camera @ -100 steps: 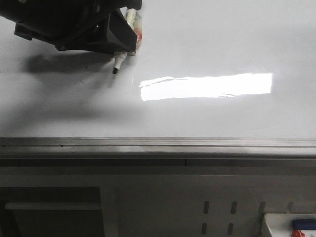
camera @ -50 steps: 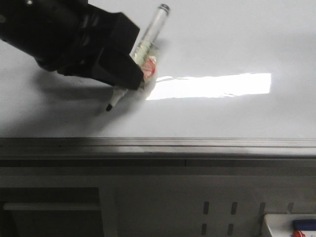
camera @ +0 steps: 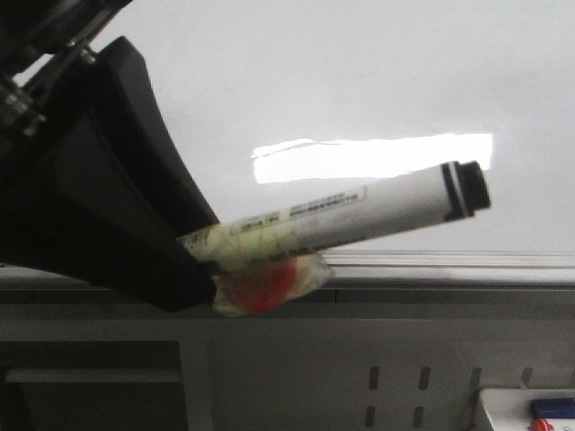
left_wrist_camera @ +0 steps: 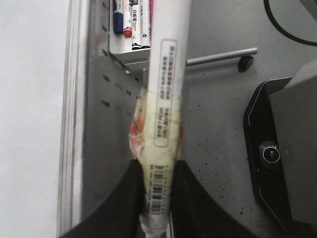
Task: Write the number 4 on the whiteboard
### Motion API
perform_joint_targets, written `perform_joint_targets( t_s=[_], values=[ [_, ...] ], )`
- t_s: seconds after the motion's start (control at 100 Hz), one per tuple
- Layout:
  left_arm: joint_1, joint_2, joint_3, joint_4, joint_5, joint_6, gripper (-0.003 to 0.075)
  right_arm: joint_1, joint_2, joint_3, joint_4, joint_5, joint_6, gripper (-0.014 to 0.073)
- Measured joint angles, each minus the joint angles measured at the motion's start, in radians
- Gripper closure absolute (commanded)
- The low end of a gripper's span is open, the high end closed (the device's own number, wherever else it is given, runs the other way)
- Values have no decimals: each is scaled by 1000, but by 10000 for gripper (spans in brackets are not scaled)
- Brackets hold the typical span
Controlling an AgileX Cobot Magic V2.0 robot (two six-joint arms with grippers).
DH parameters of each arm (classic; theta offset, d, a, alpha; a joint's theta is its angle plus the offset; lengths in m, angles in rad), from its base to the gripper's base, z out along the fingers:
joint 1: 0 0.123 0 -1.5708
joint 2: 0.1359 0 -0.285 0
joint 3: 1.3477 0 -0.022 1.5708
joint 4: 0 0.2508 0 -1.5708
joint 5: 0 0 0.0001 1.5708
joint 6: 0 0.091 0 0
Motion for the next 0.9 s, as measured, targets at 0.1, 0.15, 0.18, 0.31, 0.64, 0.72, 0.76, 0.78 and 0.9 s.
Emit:
perform_joint_targets(
  t_s=[0.1,0.15,0.18,0.31,0.64,0.72,0.76,0.78,0.9],
  values=[
    [-14,0,0,21,-14,0,741,71,51,-35,0,8,-39,227],
    [-16,0,0,25,-34,2,741,103,77,-57,0,8,-52,224],
    [-16,0,0,27,-47,2,741,119,91,-71,1,8,-64,223],
    [-16,0,-7,29,-107,2,741,178,159,-132,2,-28,-97,207],
    [-16,0,-45,37,-146,2,741,224,286,-192,7,-42,-124,206],
    [-16,0,-47,37,-147,2,741,224,304,-192,7,-48,-131,207],
    [-16,0,-47,37,-149,2,741,224,313,-192,7,-55,-131,207],
    [-16,0,-47,37,-149,2,741,224,319,-192,7,-57,-131,207],
    [-16,0,-47,37,-166,2,741,224,353,-192,7,-64,-132,207]
  ],
)
